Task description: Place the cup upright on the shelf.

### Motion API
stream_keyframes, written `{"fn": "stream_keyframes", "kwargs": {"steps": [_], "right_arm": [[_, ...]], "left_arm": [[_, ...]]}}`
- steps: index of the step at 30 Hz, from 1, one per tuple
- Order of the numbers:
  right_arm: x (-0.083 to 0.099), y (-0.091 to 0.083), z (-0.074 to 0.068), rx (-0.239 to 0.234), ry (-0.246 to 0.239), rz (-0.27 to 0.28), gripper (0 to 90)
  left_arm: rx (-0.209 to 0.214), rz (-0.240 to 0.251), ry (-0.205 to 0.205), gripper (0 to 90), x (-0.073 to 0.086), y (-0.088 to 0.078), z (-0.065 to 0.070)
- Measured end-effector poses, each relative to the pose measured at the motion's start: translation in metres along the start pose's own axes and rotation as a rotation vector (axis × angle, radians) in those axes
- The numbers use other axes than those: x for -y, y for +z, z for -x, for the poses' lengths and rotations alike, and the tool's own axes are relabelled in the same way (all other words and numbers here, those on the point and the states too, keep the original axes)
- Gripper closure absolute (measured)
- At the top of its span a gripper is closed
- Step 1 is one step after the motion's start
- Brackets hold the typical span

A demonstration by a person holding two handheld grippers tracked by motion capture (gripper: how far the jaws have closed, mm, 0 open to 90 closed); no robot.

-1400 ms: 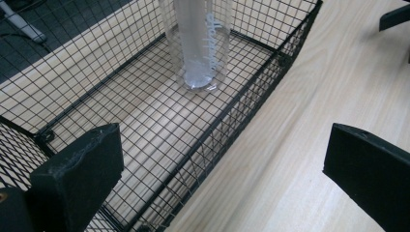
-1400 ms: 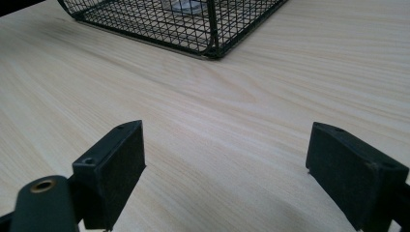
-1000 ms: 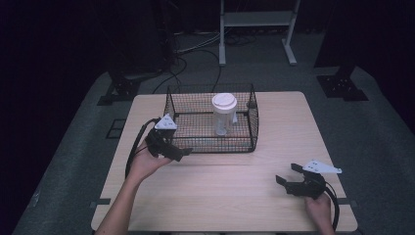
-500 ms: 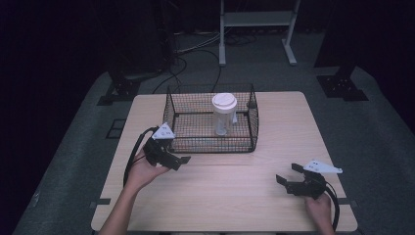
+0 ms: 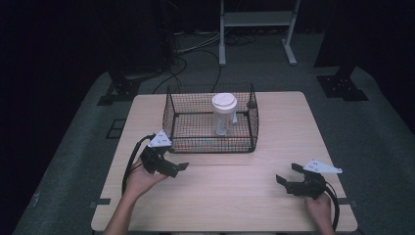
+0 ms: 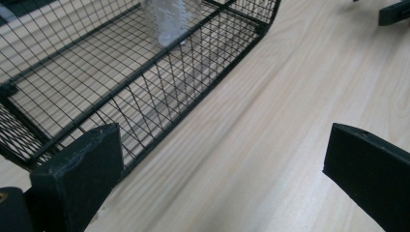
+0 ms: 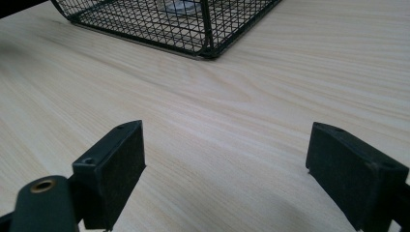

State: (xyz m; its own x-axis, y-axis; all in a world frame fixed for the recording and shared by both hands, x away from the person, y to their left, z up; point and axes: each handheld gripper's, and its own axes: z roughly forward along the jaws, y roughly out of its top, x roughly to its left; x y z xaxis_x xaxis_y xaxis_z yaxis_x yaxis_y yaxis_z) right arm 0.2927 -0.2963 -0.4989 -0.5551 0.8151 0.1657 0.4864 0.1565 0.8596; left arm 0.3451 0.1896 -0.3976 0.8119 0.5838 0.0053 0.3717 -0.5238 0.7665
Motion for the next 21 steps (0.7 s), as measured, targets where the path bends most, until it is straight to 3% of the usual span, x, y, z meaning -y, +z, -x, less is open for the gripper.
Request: {"fn": "stream_keyframes", "kwargs": {"steps": [9,21], "right_arm": [[0.0,0.0,0.0,-0.004,0.006,0.005,12.9],[0.0,0.0,0.0,-0.004,0.002,0.004,12.9]], "left_arm": [[0.006,0.016,-0.016,0.0,0.013,0.0,0.006],[-0.014,0.042,-0.007,0.0,0.025,-0.003,0.017]]}}
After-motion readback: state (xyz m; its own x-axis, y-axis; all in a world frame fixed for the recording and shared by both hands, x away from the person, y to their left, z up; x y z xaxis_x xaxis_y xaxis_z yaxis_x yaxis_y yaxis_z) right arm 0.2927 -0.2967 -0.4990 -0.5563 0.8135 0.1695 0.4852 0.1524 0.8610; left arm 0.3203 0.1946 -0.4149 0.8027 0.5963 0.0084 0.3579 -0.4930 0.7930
